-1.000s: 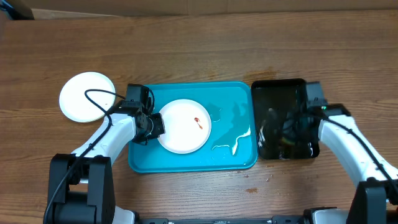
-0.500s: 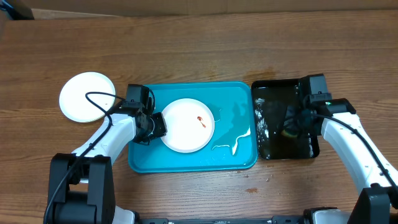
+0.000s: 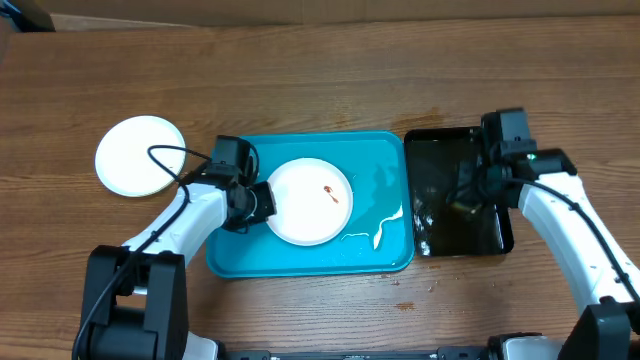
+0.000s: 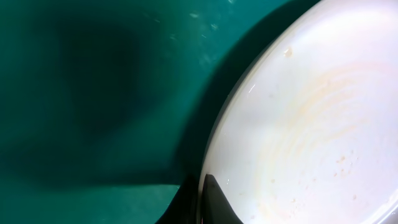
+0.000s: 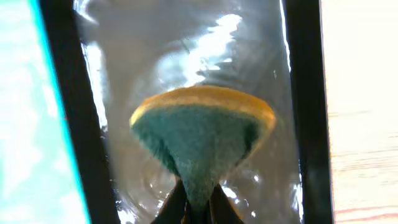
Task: Clean dirty plates on tray and stack at the side
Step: 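Scrub the smeared white plate with the sponge in the right gripper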
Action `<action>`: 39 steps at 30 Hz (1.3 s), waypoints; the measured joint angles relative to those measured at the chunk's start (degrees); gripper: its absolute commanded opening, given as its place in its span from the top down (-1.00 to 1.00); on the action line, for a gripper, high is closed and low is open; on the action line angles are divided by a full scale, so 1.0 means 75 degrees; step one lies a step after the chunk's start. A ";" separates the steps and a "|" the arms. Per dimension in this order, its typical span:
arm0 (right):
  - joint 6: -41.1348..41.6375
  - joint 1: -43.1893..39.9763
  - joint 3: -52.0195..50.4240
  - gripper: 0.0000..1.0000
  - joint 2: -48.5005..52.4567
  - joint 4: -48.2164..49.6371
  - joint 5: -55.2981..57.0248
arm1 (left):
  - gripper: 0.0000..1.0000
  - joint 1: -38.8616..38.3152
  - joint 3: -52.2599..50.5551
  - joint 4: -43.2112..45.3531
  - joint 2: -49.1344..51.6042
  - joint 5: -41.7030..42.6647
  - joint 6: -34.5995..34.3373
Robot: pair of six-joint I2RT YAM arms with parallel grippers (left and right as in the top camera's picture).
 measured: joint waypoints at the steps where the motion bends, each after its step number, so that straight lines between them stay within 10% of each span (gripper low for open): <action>1: -0.0108 0.0108 0.0262 0.92 0.0000 -0.0032 -0.0012 | 0.92 -0.0087 0.0000 0.0000 0.0000 0.0000 0.0000; 20: -0.2471 0.4482 0.0906 0.92 0.1288 0.2122 0.1405 | 0.92 -0.0306 -0.0003 0.0012 0.0000 0.0020 0.0003; 39: -0.2716 0.5013 0.0903 0.92 0.2946 0.3019 0.2186 | 0.92 -0.0306 -0.0009 0.0032 0.0000 0.0020 0.0000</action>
